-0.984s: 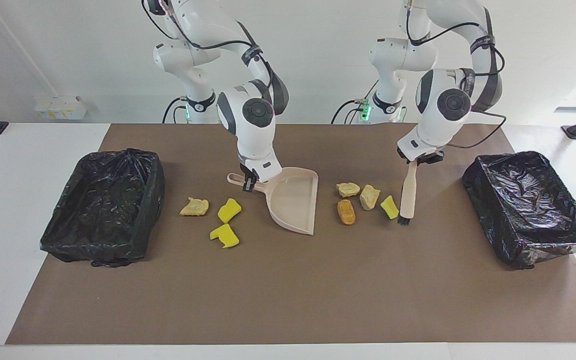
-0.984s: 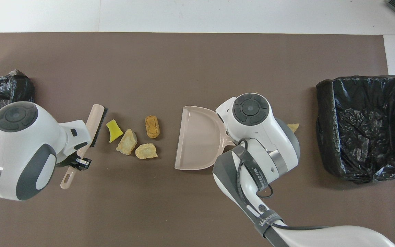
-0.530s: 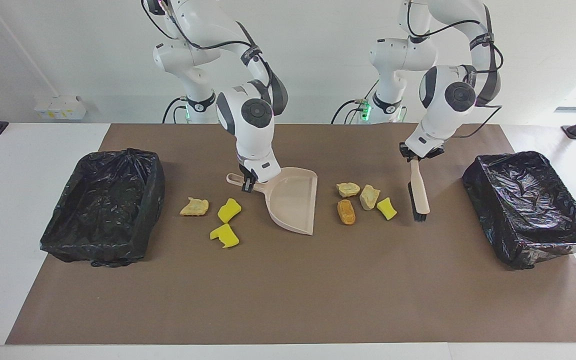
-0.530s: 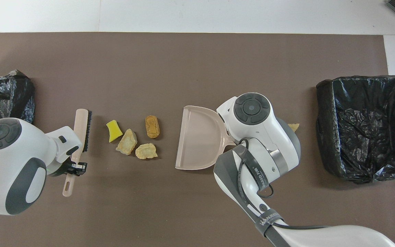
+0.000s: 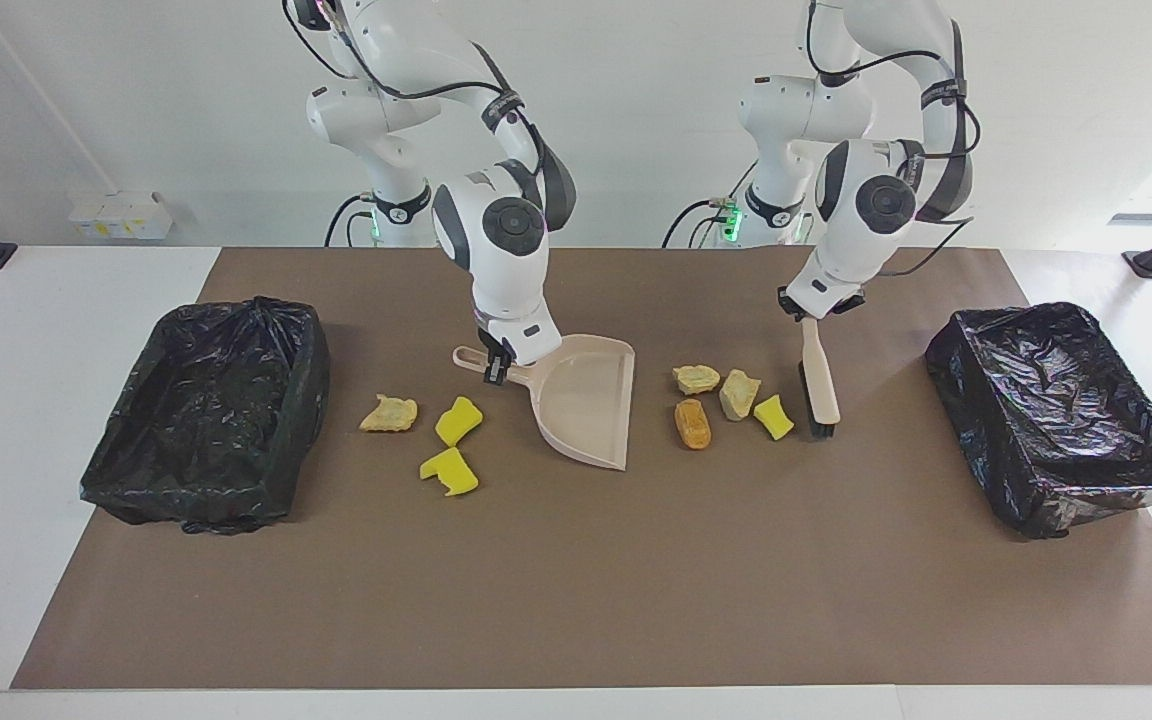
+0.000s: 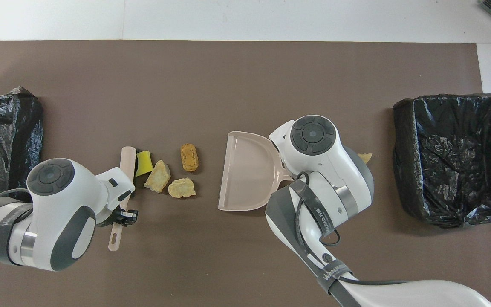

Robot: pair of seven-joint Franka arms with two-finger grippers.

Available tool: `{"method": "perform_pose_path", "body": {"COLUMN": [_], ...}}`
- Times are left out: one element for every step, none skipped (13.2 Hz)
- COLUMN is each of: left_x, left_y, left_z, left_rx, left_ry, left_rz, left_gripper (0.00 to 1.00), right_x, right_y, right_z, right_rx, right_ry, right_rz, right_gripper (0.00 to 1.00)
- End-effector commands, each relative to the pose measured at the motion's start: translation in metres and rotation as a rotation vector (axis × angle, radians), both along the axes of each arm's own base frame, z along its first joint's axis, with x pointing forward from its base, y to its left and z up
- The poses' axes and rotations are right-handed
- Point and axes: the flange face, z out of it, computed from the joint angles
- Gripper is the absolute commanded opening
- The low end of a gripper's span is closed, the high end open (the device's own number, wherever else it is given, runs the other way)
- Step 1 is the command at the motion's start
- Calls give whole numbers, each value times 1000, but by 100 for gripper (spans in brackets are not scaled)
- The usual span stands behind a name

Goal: Sweep and dump trash in bin
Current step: 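Brush the trash pieces into the dustpan held by the right gripper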

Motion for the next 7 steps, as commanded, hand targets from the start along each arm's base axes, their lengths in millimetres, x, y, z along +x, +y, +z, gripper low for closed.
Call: {"method": "perform_pose_path", "body": {"left_x": [-7,-10,-15,-19,-21,-26,-28], "left_y": [-41,-53,-69,-84,-94,-110,-123], "left_z": [-7,-7,-6,-4,-3,-1,4], "left_rx": [-44,-60,-80,-111,-134,-152,-175], "left_ry": [-28,-35,-31,-34,-43,-47,-51], "left_rz": [35,60,70,96,120,133,156], "left_gripper": [0,0,0,0,0,0,0], "right_x": [-5,-5,-5,-4,-3,-3,-3], "right_y": [-2,3,6,7,8,8,8], "right_z": [2,2,-2,-4,-6,-6,-6], "right_rx": [13,23,30,32,33,36,36], "right_ry": [1,-10,-20,-26,-25,-23,-23], "right_rz": [-21,-19,-21,-19,-10,0,1], "right_gripper": [0,0,0,0,0,0,0]}}
